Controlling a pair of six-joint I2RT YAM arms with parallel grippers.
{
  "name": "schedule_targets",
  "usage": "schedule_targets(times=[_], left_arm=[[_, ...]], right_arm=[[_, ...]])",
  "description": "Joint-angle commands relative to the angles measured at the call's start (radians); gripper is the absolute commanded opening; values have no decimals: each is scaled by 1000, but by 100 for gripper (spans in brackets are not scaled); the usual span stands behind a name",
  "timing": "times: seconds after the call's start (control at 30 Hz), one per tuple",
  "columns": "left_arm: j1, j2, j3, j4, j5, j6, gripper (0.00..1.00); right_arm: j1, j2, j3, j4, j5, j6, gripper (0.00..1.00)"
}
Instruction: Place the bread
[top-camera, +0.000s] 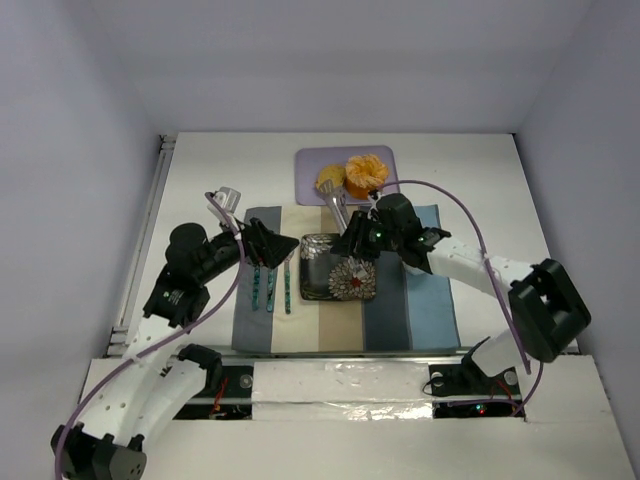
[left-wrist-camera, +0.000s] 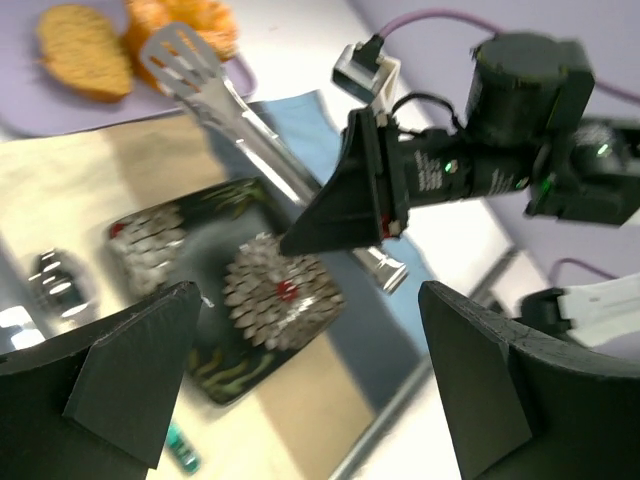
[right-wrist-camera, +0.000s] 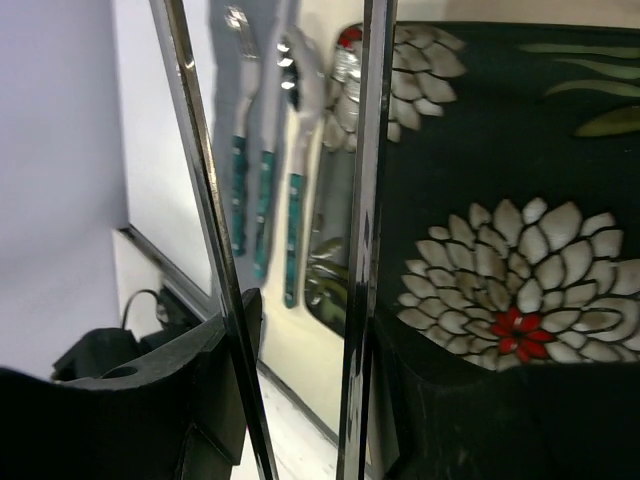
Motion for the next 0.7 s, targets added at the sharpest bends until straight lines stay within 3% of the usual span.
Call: schedule_targets(times=[0.0, 0.17, 0.67], left_arm=[[-4, -49, 44, -144, -87, 119, 90], [-4, -100, -12, -151, -139, 151, 90], [-29, -255, -55, -134, -153, 136, 89]], right_arm=[[-41, 56, 101, -67, -111, -73, 47], [-84, 138, 175, -139, -133, -99, 48], [-116, 334, 433, -406, 30, -129, 49]])
